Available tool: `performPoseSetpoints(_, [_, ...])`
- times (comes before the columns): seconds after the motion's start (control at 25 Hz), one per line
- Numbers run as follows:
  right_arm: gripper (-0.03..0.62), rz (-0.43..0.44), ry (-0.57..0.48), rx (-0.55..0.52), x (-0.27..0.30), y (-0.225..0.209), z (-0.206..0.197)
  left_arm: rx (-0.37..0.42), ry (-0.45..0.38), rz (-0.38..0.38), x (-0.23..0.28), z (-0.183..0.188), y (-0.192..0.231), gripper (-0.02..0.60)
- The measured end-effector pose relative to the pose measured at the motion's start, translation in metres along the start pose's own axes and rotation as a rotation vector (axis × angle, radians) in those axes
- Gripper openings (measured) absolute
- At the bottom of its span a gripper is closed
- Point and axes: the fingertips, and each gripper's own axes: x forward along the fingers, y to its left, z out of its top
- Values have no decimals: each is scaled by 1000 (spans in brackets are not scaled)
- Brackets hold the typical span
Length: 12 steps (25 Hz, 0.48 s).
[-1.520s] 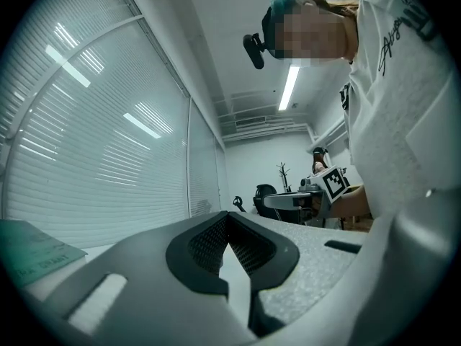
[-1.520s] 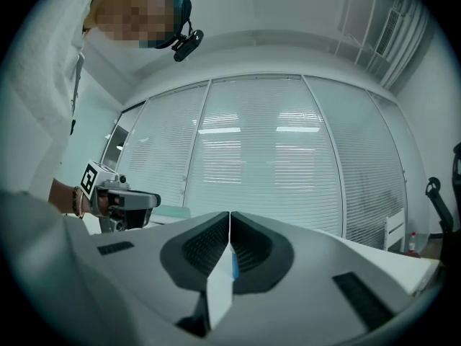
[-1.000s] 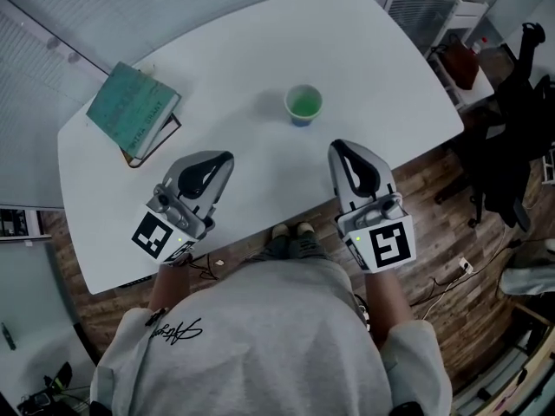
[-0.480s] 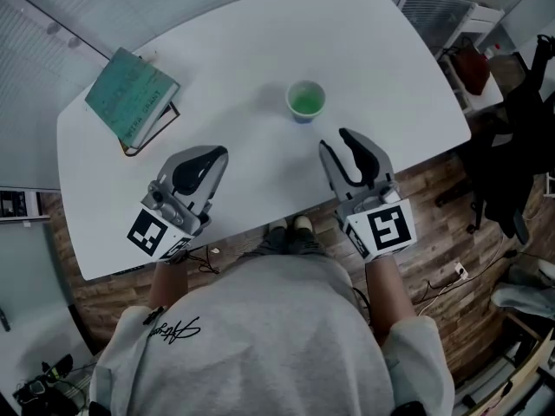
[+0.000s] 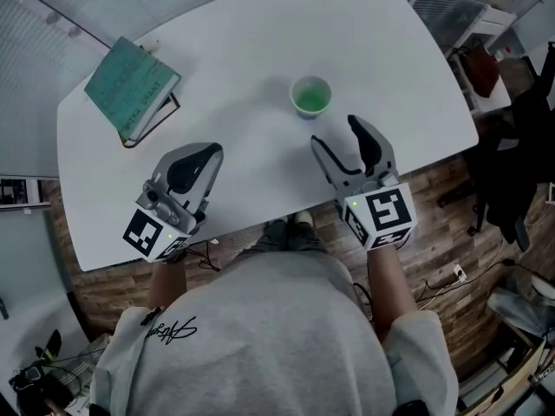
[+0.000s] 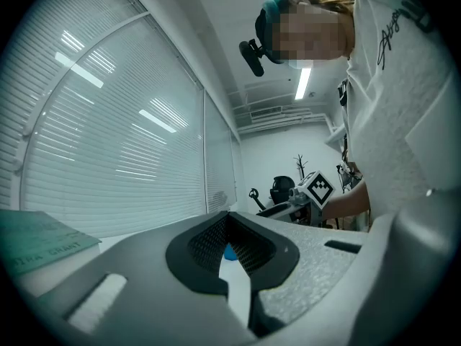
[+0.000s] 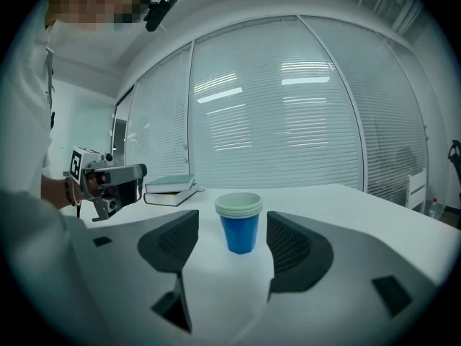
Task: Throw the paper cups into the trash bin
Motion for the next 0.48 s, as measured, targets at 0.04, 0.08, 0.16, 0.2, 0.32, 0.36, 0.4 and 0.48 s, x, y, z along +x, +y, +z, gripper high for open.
performPoseSetpoints(0.04, [273,4,9,4,2,-1,-3,0,2,5,0,0,0,3])
performPoseSetpoints(0.08, [276,7,16,7,4,-1,-5,0,4,10,0,-1,1,3])
performPoseSetpoints(0.16, [279,9,28,12,8,-3,-7,3,9,17,-1,-2,2,3])
performPoseSetpoints(0.2, [281,11,34,15,10,-4,-8,4,9,20,-1,-2,2,3])
performPoseSetpoints(0.32, [285,20,51,25,17,-5,-11,1,5,31,-1,-1,4,3])
performPoseSetpoints(0.36, [287,23,57,27,18,-5,-12,1,5,35,-1,0,4,3])
performPoseSetpoints(0.4, [288,26,61,29,20,-5,-12,0,5,39,-1,0,3,3])
performPoseSetpoints(0.48, [288,28,62,27,23,-5,-13,1,6,46,-1,1,3,3])
